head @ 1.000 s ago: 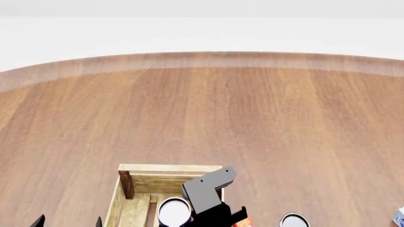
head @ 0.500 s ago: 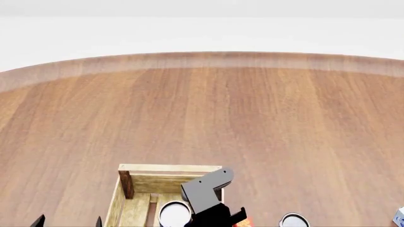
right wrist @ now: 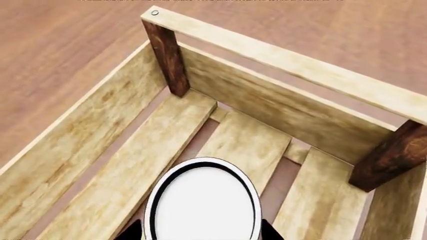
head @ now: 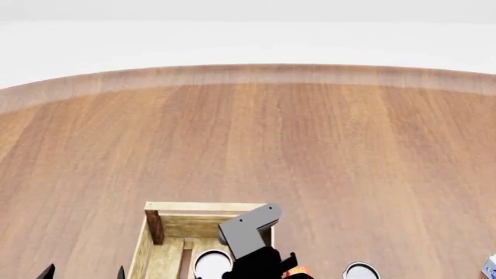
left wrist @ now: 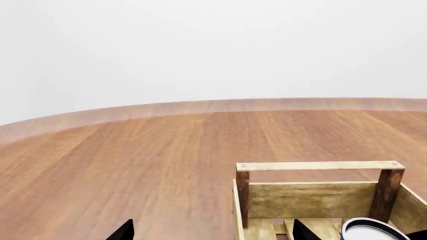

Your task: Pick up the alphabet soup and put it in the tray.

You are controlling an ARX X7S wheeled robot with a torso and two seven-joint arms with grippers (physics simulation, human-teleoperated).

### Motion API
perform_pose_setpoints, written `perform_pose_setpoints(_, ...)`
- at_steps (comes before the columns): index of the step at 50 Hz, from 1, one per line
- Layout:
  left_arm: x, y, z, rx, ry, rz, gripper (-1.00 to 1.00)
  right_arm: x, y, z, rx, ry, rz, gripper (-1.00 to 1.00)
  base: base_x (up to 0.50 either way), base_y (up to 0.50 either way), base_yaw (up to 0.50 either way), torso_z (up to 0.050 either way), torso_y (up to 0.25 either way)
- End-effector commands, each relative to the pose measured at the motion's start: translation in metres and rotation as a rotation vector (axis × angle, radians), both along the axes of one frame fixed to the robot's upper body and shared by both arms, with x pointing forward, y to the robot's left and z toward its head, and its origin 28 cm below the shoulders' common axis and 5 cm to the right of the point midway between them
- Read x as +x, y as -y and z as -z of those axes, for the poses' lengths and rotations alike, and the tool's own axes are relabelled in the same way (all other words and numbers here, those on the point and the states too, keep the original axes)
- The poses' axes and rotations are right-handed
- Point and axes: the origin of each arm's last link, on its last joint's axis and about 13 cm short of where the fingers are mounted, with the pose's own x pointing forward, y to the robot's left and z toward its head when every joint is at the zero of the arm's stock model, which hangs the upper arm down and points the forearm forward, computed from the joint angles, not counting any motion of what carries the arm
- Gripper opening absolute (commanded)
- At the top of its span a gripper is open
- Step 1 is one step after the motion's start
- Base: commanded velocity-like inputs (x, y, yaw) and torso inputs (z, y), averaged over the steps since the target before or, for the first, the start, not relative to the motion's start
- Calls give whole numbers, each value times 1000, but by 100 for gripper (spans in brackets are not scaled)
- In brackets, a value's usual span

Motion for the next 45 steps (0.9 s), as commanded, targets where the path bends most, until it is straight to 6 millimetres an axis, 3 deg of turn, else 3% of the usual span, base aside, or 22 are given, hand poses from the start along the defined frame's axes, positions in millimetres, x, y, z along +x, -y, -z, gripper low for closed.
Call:
perform_pose_setpoints(1, 0, 0, 0, -1, 0, -1, 100, -2, 2, 3, -21, -6, 20, 100, 0, 0, 0, 0, 0)
perform_pose_setpoints(21, 0, 0, 0, -1, 1, -1, 100, -4, 7, -2, -8, 10, 39, 100, 0, 0, 0, 0, 0)
perform_pose_setpoints(45, 0, 0, 0, -1, 2, -2, 100, -26, 21, -36, -7, 118, 53, 100, 0, 0, 0, 0, 0)
